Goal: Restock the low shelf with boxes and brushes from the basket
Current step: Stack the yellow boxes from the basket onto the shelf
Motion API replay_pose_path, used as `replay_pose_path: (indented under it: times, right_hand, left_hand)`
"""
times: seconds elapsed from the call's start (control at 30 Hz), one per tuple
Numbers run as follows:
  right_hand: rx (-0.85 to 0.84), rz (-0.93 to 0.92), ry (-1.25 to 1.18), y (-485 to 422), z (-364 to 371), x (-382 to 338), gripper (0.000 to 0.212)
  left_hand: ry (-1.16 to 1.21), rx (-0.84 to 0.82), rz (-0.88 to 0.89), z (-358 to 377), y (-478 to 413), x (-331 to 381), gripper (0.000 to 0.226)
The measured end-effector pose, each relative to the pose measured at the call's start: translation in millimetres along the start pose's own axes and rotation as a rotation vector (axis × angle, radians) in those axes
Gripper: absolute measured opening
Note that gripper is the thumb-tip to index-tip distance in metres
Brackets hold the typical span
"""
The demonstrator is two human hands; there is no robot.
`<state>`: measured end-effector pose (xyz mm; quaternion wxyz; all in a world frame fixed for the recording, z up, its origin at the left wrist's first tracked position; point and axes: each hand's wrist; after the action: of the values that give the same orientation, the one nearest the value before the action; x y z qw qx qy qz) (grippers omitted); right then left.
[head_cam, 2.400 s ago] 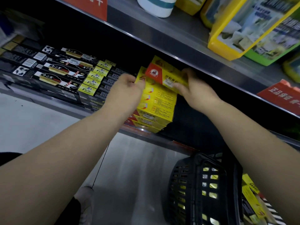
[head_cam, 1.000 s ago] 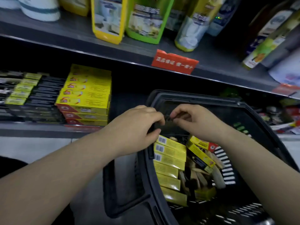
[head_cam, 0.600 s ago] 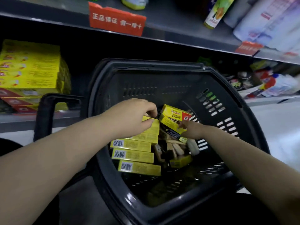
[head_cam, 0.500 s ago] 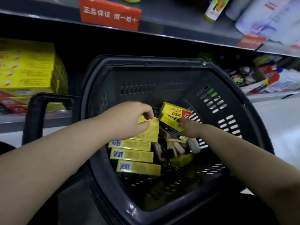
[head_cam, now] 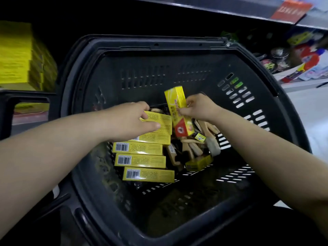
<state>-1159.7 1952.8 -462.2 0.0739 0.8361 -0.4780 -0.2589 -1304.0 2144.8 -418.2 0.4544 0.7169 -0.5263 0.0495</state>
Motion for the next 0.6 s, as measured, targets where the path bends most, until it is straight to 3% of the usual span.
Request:
replay_pose_path:
  times: [0.07, 0.13, 0.2, 0.3, 0.33, 0.4, 0.43, 0.5, 0.6]
  right_hand:
    - [-0.052, -0.047, -0.428, 11.4, -6.6, -29.8, 0.022]
    - [-0.144, -0.155, -0.596, 20.6, -6.1, -57.3, 0.028]
    - [-0.227, -0.254, -0.707, 22.7, -9.3, -73.8, 0.036]
    - [-0.249, -0.279, -0.8, 6.6, -22.7, -56.3, 0.025]
    - [-0.164, -0.221, -0.708, -3.3, -26.3, -41.7, 0.026]
    - [0.022, -0.06, -0.275, -25.6, -24.0, -1.0, 0.027]
    - [0.034, 0.026, -0.061, -33.7, -17.8, 21.2, 0.028]
    - [-0.119, 0.175, 0.164, -40.1, 1.7, 56.9, 0.046]
    - [-0.223, 0.145, 0.37, -42.7, 24.6, 81.5, 0.068]
  left_hand:
    - [0.05, -0.047, -0.089, -1.6, -0.2, 2.5, 0.099]
    - [0.115, -0.022, -0.124, -4.1, 0.8, 3.7, 0.107]
    - [0.235, 0.077, -0.132, -6.4, -2.5, 1.3, 0.089]
    - [0.462, 0.112, -0.149, -10.9, -8.8, -4.5, 0.062]
    - [0.521, 0.078, -0.153, -11.4, -9.5, -5.8, 0.055]
    - [0.531, 0.046, -0.155, -11.0, -9.0, -7.5, 0.053]
    - [0.514, 0.051, -0.155, -10.3, -8.8, -8.0, 0.055]
    - [0.499, 0.049, -0.156, -9.8, -8.1, -7.7, 0.061]
    - [0.515, 0.025, -0.169, -11.3, -8.4, -7.9, 0.068]
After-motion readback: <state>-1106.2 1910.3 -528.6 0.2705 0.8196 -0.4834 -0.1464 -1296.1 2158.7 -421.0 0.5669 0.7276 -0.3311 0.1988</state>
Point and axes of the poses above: each hand's wrist, its own y-axis away from the middle knuckle, its own z-axis out of the palm, x = y × z, and after that the axes turned 10 degrees about -z, right-handed
